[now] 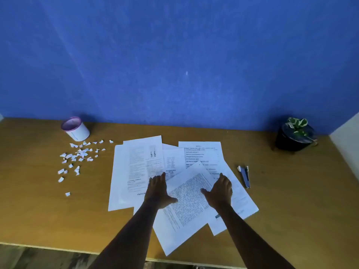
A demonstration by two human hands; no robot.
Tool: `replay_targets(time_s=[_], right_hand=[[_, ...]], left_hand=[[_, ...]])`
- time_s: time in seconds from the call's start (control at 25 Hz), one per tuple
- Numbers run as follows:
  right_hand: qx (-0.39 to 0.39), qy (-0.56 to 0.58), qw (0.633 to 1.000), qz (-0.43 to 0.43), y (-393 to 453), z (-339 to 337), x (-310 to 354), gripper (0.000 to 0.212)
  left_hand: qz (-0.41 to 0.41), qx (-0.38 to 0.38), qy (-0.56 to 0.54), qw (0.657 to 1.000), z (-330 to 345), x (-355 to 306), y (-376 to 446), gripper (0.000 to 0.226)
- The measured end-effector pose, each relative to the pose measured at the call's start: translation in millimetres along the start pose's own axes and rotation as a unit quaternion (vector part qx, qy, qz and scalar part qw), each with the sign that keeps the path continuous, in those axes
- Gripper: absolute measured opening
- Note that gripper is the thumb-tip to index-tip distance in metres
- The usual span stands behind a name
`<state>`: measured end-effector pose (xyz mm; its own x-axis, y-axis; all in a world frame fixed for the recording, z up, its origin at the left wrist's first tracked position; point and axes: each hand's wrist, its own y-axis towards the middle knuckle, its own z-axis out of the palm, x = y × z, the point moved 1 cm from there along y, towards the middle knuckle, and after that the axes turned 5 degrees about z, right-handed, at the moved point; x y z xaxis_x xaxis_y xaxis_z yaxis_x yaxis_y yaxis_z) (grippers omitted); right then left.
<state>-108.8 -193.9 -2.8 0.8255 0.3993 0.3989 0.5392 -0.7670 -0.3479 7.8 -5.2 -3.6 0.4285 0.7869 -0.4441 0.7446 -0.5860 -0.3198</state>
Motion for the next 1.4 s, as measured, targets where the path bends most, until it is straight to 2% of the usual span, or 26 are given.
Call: replay_targets(time_s=[0.16,0.44,0.76,0.96,1.12,1.2,1.4], right_hand=[[0.042,-0.063,0.997,0.023,7.0,-1.8,-13.1,0.115],[0.045,-0.118,0.992,0.022,21.0,-0.5,-21.9,0.104],[0.049,-0.15,0.987,-0.002,27.3,2.8,-21.2,0.082],[0.04,-0.159,0.986,-0.027,21.4,6.2,-7.7,0.087],[0.045,-0.181,0.982,0.006,26.0,3.1,0.3,0.091],[0.054,-0.163,0.985,0.022,28.0,3.8,3.6,0.086],[0.049,-0.157,0.986,0.025,23.9,6.4,12.6,0.085]], left_hand=[[-0.03,0.03,0.055,0.998,5.7,-4.2,5.8,0.113],[-0.033,0.03,0.11,0.993,18.3,-7.9,11.2,0.105],[-0.051,0.031,0.101,0.993,20.0,-11.6,8.1,0.098],[-0.059,0.034,0.078,0.995,20.6,-10.0,11.3,0.102],[-0.067,0.055,0.054,0.995,16.5,-13.3,17.9,0.112],[-0.068,0.059,0.054,0.994,15.3,-11.9,21.8,0.116],[-0.049,0.072,0.086,0.993,9.5,-4.8,33.7,0.112]])
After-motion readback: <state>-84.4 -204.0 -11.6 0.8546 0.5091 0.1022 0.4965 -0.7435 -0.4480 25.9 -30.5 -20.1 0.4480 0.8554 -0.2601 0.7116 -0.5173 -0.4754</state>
